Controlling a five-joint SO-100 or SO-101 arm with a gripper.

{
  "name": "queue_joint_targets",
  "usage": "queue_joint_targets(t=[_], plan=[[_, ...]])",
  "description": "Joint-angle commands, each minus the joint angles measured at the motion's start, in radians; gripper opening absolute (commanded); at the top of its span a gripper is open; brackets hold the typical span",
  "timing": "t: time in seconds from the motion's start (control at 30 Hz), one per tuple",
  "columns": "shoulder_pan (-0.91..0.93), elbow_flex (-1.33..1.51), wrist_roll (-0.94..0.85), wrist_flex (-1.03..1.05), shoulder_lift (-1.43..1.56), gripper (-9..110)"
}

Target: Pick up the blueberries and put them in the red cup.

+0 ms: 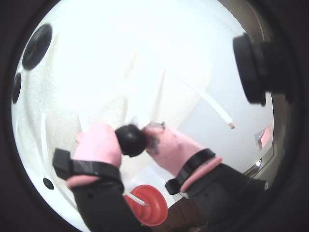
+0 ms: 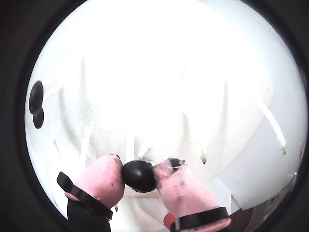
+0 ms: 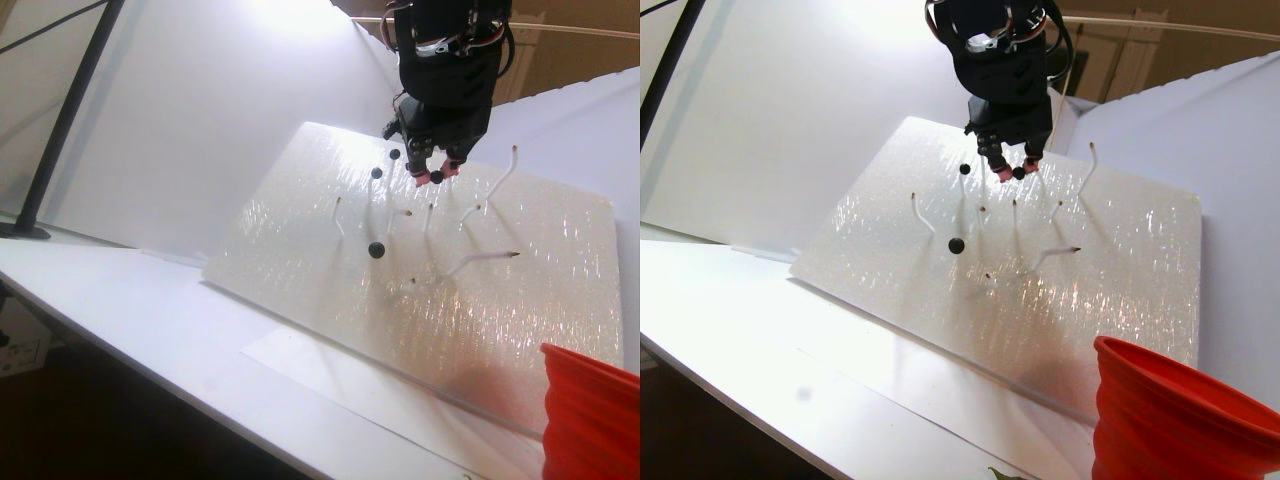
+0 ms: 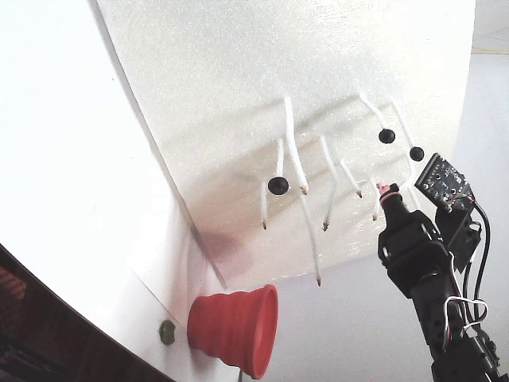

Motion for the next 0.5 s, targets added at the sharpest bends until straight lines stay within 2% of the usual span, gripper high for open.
queue_joint_targets(t=[0.0, 0.47], plan=[[0.028, 0.006, -0.006, -0.034, 0.130, 11], [0.017, 0.120, 0.000, -0.037, 0.238, 11]])
